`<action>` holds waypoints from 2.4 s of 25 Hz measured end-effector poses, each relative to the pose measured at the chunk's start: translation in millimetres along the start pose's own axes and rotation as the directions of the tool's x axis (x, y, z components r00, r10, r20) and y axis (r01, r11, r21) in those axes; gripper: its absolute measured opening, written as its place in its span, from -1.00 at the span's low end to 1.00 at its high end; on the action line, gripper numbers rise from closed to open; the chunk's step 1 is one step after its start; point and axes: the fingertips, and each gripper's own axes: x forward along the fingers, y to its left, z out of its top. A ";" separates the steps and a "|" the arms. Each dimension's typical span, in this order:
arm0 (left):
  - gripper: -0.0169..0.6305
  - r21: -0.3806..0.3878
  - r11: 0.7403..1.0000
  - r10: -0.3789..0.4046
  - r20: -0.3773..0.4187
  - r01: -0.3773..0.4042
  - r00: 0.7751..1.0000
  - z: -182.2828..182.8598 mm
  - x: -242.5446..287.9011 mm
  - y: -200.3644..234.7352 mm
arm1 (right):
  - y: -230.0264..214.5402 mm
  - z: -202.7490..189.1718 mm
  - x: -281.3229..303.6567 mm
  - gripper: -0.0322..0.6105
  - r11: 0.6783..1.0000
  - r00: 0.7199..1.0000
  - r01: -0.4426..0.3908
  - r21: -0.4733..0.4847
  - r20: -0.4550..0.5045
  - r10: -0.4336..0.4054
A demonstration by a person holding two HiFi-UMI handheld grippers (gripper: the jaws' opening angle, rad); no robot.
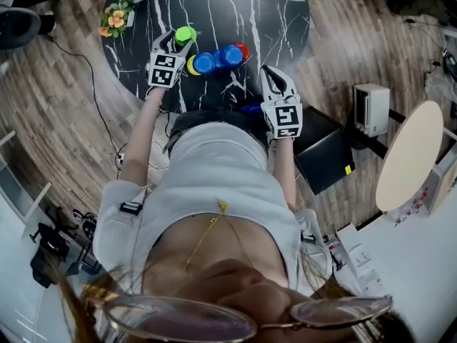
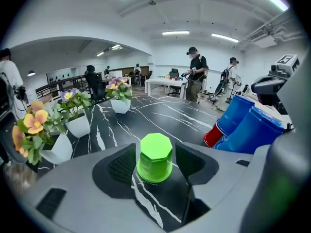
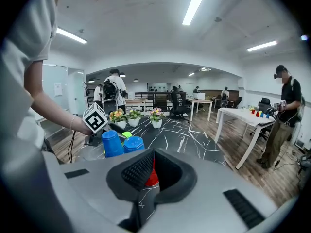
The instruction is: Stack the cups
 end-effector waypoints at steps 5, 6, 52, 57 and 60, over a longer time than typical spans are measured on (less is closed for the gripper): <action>-0.17 0.023 1.000 0.002 -0.027 -0.001 1.000 -2.2 8.0 -0.7 | -3.0 -4.6 -4.0 -0.84 1.000 1.000 0.014 0.009 -0.004 -0.014; -0.17 0.027 1.000 0.004 -0.031 -0.003 1.000 -2.2 7.9 -0.3 | -3.4 -4.8 -5.0 -0.84 1.000 1.000 0.017 0.010 -0.005 -0.017; -0.22 0.268 0.904 -0.354 0.027 0.335 0.935 132.6 -108.7 -103.5 | -4.7 -1.2 -19.4 -0.84 0.997 0.996 0.064 0.038 0.053 -0.066; -0.22 0.334 0.872 -0.374 -0.018 0.358 0.927 127.1 -111.5 -119.5 | -2.3 0.4 -18.3 -0.84 0.998 0.996 0.061 0.035 0.056 -0.063; -0.22 0.360 0.855 -0.383 -0.050 0.374 0.922 120.4 -110.7 -127.8 | -2.4 -0.2 -17.7 -0.84 0.997 0.997 0.062 0.037 0.053 -0.064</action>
